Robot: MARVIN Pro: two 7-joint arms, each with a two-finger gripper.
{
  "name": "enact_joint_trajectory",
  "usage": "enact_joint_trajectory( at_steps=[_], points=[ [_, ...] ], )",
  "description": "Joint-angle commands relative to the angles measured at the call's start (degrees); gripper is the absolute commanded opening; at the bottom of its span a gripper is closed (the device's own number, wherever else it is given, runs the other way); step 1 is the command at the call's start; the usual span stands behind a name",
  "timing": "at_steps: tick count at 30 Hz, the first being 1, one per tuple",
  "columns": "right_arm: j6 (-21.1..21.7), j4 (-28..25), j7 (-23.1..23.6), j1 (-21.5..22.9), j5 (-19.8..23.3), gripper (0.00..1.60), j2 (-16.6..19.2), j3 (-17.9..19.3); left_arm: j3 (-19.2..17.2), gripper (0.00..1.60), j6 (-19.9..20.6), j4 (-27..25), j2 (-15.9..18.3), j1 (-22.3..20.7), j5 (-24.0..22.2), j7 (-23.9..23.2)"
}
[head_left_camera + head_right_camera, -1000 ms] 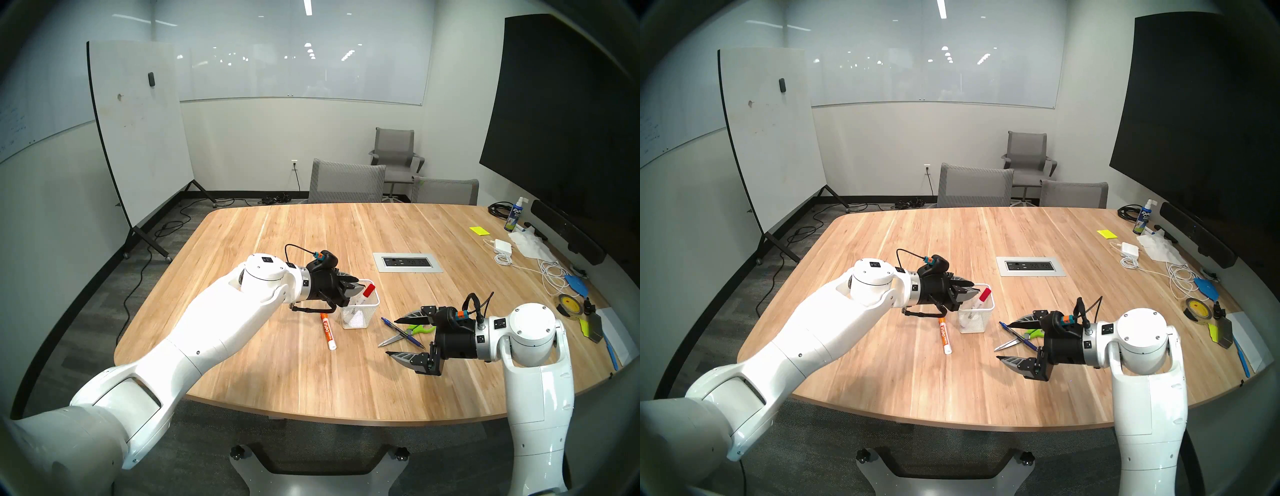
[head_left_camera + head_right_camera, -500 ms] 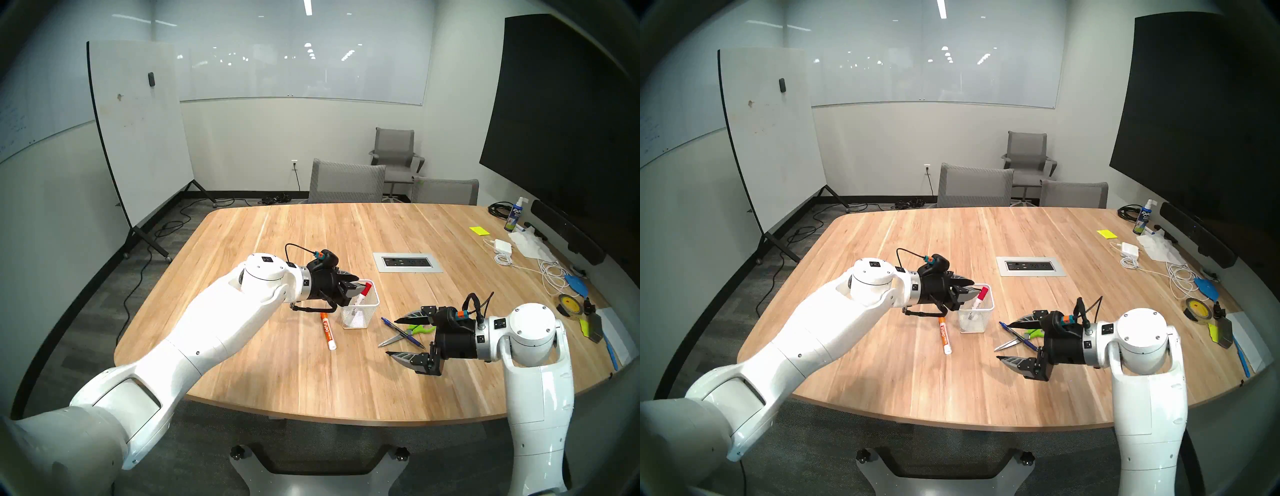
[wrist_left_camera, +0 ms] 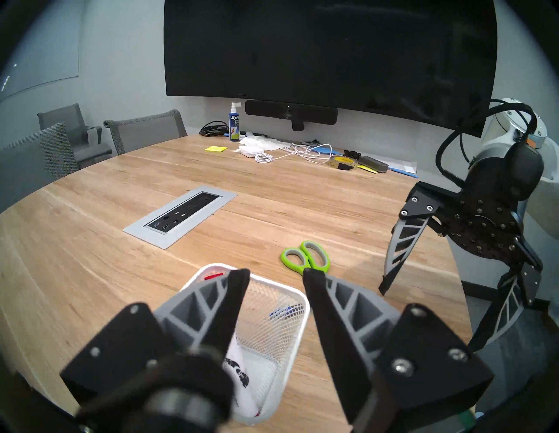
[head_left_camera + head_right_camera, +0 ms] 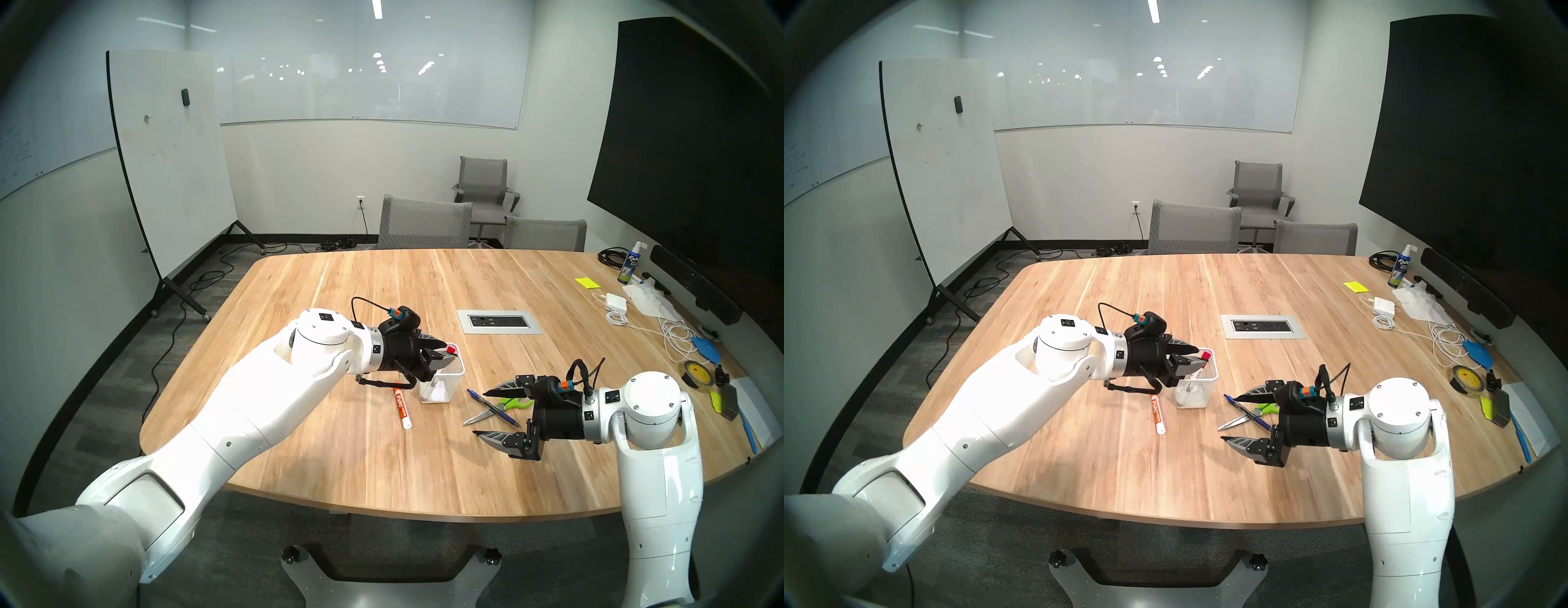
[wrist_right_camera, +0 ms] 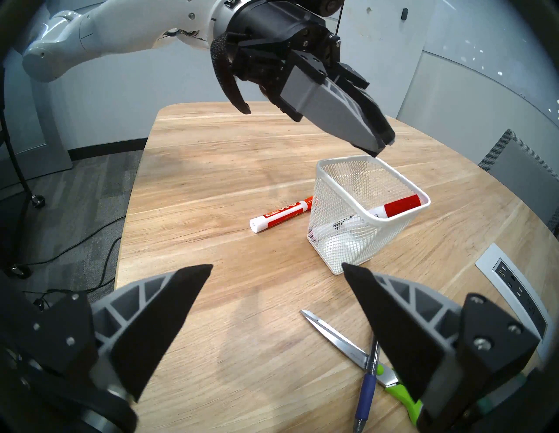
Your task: Place the pen, the marker, and the scissors into the pen holder
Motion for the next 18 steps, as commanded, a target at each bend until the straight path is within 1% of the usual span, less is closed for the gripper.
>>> enact_joint_trajectory(
  at_steps=[1,5,10,16,18],
  points=[
    [0.0,-0.8,0.0,0.5,0.2,1.6,0.1,0.1,-2.6,0.98,1.1,-6.1,2.2,3.7,-1.7,2.1],
    [0.0,-0.8,0.0,0.5,0.2,1.6,0.1,0.1,-4.0,1.0,1.5,-8.4,3.1,5.7,-2.5,3.6],
    [0.0,-0.8,0.0,0.5,0.2,1.6,0.1,0.1,-5.5,0.99,1.6,-11.8,3.9,8.0,-3.1,5.4],
    [0.0,-0.8,0.0,0.5,0.2,1.6,0.1,0.1,-6.0,1.0,1.9,-13.9,4.3,9.6,-3.6,6.4],
    [0.0,-0.8,0.0,0.5,0.2,1.6,0.1,0.1,-6.4,0.98,2.0,-15.0,4.0,11.2,-4.1,7.9]
  ],
)
